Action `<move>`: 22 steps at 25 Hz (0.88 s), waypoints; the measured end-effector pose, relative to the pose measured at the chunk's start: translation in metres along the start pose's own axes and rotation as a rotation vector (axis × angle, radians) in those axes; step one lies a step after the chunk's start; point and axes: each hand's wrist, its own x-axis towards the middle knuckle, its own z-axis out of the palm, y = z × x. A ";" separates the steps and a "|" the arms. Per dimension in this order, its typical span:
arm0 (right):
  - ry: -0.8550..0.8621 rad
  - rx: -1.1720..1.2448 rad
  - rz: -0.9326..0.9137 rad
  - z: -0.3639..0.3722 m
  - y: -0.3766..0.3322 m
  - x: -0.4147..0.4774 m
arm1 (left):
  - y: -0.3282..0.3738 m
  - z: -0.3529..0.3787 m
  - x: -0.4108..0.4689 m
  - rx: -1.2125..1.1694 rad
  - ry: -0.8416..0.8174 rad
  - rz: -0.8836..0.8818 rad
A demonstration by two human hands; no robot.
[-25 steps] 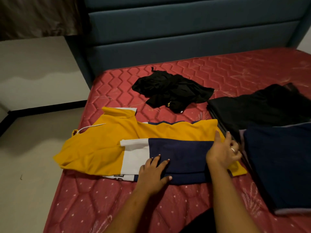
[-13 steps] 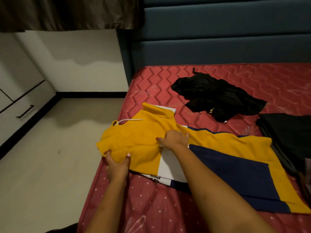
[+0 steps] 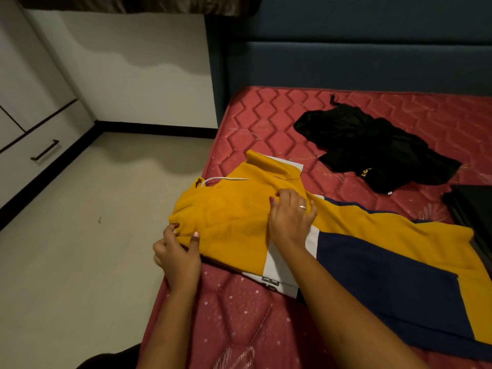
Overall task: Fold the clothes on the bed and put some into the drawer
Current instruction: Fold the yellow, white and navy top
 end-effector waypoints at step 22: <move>-0.688 -0.339 -0.262 -0.174 0.318 -0.116 | 0.019 0.089 -0.147 0.770 -0.666 1.064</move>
